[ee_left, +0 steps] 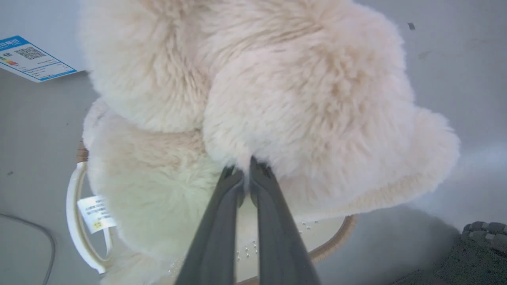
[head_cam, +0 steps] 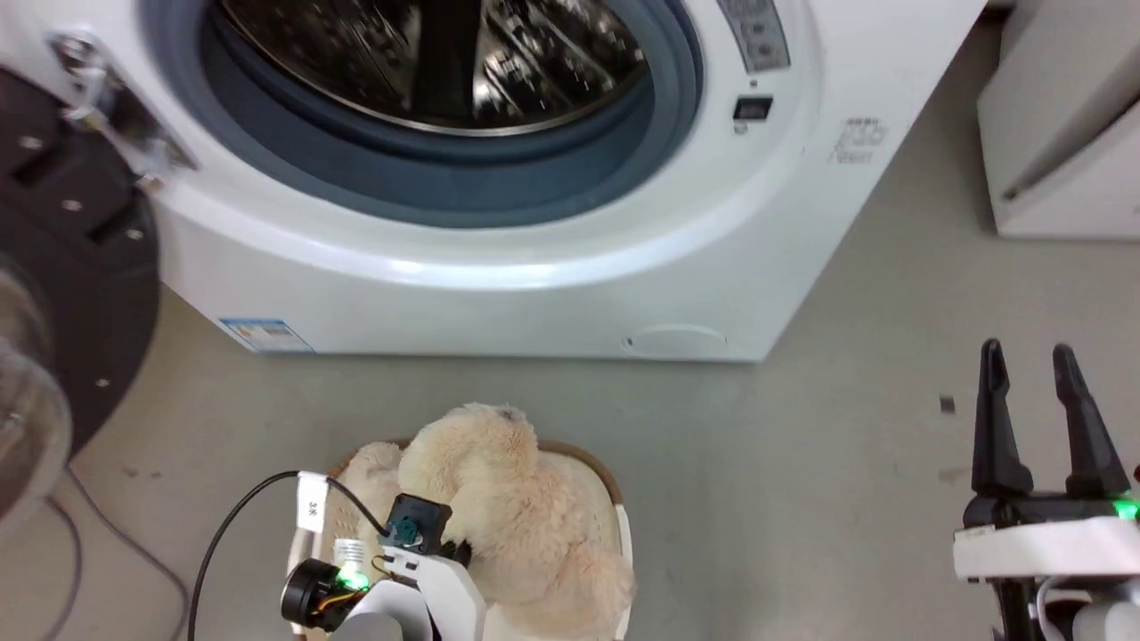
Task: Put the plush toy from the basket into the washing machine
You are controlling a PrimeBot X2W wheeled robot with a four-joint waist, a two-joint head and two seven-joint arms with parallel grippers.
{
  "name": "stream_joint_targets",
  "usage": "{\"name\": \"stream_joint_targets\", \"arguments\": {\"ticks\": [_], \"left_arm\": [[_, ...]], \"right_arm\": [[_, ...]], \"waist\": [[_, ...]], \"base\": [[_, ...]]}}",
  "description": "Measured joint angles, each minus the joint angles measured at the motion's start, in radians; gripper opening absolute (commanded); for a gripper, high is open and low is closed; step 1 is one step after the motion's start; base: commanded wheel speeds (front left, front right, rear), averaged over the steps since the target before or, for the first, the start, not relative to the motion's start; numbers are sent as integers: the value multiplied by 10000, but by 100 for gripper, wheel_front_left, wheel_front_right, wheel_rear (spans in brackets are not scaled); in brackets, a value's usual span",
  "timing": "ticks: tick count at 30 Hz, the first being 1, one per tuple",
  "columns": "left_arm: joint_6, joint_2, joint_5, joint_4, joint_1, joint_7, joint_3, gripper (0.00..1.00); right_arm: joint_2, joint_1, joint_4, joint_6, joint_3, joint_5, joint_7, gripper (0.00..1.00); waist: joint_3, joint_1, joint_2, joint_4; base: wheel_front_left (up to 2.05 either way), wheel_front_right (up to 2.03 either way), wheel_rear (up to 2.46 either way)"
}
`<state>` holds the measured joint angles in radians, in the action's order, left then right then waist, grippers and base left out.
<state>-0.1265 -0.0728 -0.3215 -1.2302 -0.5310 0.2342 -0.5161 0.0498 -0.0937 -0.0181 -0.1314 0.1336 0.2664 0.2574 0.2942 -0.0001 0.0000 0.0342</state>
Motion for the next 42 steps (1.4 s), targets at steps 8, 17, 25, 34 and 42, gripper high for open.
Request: {"name": "stream_joint_targets", "arguments": {"ticks": [8, 17, 25, 34, 42], "left_arm": [[6, -196, -332, 1661, 221, 150, 94, 0], [516, -435, -130, 4437, 575, 217, 825, 0], [861, -441, 40, 5829, 579, 219, 1653, 0], [970, -631, 207, 5883, -692, 219, 2520, 0], [1022, -961, 435, 5313, -2659, 219, 3212, 0]], "right_arm": [[0, 348, -23, 0, 61, 0, 0, 100], [0, 504, -15, 0, 21, 0, 0, 100], [0, 534, 36, 0, -86, 2, 0, 100], [0, 362, 226, 0, -192, 36, 0, 100], [0, -479, 403, 0, -353, 100, 0, 100]], "waist": [[-739, 0, 0, 257], [-1147, 0, 0, 270], [-1138, 0, 0, 15], [-423, 1, 0, -380], [772, 1, 0, -919]], "base": [[0, 0, 0], [0, 0, 0], [0, 0, 0], [0, 0, 0], [0, 0, 0]]}}
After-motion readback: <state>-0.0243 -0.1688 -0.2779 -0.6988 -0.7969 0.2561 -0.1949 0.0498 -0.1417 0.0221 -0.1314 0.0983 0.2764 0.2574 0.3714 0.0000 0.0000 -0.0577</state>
